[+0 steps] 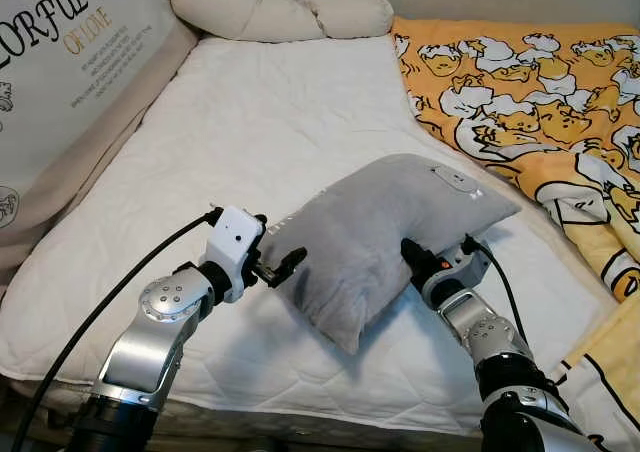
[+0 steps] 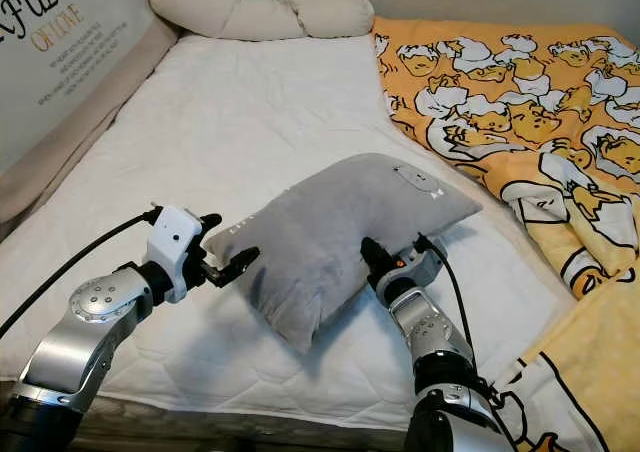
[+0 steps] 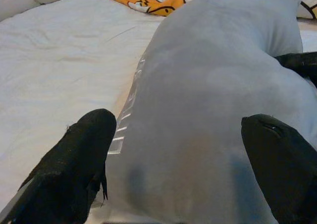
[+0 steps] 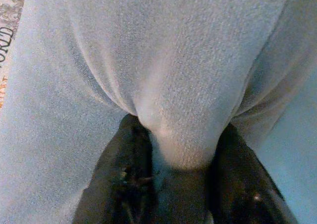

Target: Clean up the room

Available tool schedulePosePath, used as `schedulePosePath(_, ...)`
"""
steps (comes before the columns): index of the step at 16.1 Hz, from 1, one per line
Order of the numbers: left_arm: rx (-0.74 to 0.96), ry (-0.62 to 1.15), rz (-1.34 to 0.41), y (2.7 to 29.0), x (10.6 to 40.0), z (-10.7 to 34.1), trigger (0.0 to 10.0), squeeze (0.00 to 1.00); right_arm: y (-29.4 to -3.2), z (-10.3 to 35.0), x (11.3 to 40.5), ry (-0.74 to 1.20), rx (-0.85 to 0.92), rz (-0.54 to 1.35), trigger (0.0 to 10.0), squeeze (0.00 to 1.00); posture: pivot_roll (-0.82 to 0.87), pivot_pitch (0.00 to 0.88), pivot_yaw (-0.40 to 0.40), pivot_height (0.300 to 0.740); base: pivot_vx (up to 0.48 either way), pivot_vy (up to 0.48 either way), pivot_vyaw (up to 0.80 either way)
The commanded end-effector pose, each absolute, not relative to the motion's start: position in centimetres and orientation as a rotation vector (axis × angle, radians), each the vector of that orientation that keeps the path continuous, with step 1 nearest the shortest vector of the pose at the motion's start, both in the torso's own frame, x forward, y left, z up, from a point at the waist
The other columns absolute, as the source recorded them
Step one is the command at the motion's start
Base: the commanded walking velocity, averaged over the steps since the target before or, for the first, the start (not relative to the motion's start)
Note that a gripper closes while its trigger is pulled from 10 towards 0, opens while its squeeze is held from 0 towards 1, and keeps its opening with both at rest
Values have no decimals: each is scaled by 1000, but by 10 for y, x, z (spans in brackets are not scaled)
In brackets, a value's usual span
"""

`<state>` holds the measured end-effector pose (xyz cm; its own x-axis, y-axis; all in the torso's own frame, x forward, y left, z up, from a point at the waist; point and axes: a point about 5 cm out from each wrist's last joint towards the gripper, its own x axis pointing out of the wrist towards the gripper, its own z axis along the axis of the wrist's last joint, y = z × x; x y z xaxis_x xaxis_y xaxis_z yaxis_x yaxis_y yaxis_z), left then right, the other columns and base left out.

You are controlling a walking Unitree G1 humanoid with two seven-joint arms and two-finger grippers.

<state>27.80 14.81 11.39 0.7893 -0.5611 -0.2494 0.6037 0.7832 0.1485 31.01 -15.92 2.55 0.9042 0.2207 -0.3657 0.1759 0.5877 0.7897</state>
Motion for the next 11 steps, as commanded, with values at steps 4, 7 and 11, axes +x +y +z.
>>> schedulePosePath(4, 254, 195, -643, 149, 278, 114, 10000, 0, -158, 30, 317, 468, 893, 27, 0, 0, -11, 0, 38, 740, 0, 0, 0)
schedulePosePath(7, 259, 191, -611, 153, 280, 114, 10000, 0, -153, 37, 323, 458, 880, 49, 0, 0, -3, 0, 28, 740, 0, 0, 0)
schedulePosePath(11, 258, 169, -522, 163, 285, 118, 10000, 0, -148, 61, 343, 408, 847, 95, 0, 0, 10, 0, 10, 740, 0, 0, 0)
